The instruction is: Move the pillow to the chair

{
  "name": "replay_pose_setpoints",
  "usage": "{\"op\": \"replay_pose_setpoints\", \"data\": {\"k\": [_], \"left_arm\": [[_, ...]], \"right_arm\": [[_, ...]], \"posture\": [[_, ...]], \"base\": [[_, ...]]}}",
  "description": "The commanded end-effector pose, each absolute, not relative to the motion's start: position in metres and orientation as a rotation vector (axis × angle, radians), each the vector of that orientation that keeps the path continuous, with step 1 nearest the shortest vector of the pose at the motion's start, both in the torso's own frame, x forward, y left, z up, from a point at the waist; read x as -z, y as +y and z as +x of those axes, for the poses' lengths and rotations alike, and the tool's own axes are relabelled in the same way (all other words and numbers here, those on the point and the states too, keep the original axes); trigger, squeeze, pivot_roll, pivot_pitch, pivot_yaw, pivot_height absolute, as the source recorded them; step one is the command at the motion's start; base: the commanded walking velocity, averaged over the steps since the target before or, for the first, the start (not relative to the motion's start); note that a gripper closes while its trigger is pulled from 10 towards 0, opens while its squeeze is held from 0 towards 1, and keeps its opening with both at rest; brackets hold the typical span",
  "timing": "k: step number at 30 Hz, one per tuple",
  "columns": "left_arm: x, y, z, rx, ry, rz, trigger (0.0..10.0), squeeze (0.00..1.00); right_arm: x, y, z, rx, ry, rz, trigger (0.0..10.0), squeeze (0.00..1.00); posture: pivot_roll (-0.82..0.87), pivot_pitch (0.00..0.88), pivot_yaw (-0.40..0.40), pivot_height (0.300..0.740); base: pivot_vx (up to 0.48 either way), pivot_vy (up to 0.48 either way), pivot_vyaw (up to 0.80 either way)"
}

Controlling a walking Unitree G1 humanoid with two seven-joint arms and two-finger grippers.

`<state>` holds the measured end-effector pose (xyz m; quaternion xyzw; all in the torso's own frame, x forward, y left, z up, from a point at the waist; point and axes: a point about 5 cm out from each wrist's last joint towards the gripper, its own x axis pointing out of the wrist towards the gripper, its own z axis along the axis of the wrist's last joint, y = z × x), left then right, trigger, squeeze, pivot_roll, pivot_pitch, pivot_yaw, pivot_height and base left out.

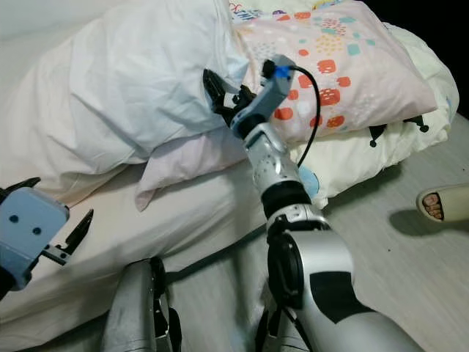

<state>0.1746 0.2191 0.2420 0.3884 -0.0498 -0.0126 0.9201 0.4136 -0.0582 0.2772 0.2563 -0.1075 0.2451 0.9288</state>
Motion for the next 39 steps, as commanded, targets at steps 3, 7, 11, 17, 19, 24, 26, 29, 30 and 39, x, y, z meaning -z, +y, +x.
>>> {"op": "replay_pose_setpoints", "data": {"k": [3, 7, 11, 17, 19, 24, 26, 29, 30, 39], "left_arm": [[-0.244, 0.219, 0.170, 0.030, -0.093, 0.819, 10.0, 0.00], [-0.244, 0.220, 0.170, 0.029, -0.093, 0.820, 10.0, 0.00], [-0.245, 0.220, 0.171, 0.027, -0.094, 0.820, 10.0, 0.00], [-0.243, 0.220, 0.176, 0.023, -0.095, 0.814, 10.0, 0.00], [-0.242, 0.220, 0.176, 0.022, -0.096, 0.813, 10.0, 0.00], [-0.241, 0.218, 0.183, 0.016, -0.115, 0.791, 10.0, 0.00], [-0.238, 0.218, 0.188, -0.004, -0.118, 0.749, 10.0, 0.00], [-0.235, 0.217, 0.196, -0.036, -0.124, 0.671, 10.0, 0.00], [-0.235, 0.217, 0.196, -0.036, -0.124, 0.671, 10.0, 0.00], [-0.228, 0.209, 0.220, -0.092, -0.129, 0.398, 10.0, 0.00]], "right_arm": [[-0.281, -0.047, 0.412, -0.567, -0.225, 0.520, 0.0, 0.00], [-0.286, -0.042, 0.410, -0.614, -0.242, 0.517, 0.0, 0.00], [-0.292, -0.035, 0.408, -0.672, -0.245, 0.496, 0.0, 0.00], [-0.291, -0.031, 0.408, -0.676, -0.224, 0.459, 0.0, 0.00], [-0.289, -0.031, 0.408, -0.674, -0.218, 0.447, 0.0, 0.00], [-0.271, -0.031, 0.407, -0.702, -0.171, 0.316, 0.0, 0.00], [-0.268, -0.035, 0.406, -0.718, -0.179, 0.309, 0.0, 0.00], [-0.268, -0.042, 0.404, -0.753, -0.207, 0.313, 0.0, 0.00], [-0.268, -0.042, 0.404, -0.753, -0.207, 0.313, 0.0, 0.00], [-0.293, -0.079, 0.404, -0.746, -0.315, 0.355, 0.0, 0.00]], "posture": [[0.30, 0.374, -0.021, 0.513], [0.30, 0.375, -0.023, 0.513], [0.29, 0.374, -0.025, 0.513], [0.28, 0.358, -0.029, 0.513], [0.28, 0.358, -0.029, 0.513], [0.26, 0.328, -0.034, 0.513], [0.24, 0.300, -0.039, 0.513], [0.22, 0.279, -0.045, 0.513], [0.22, 0.279, -0.045, 0.513], [0.16, 0.179, -0.065, 0.533]], "base": [[0.000, 0.000, 0.00], [0.000, 0.000, 0.00], [0.000, 0.000, 0.00], [0.000, 0.000, 0.00], [0.000, 0.000, 0.00], [0.000, 0.000, 0.00], [0.000, 0.000, 0.00], [0.000, 0.000, 0.00], [0.000, 0.000, 0.00], [-0.139, 0.000, 0.00]]}}
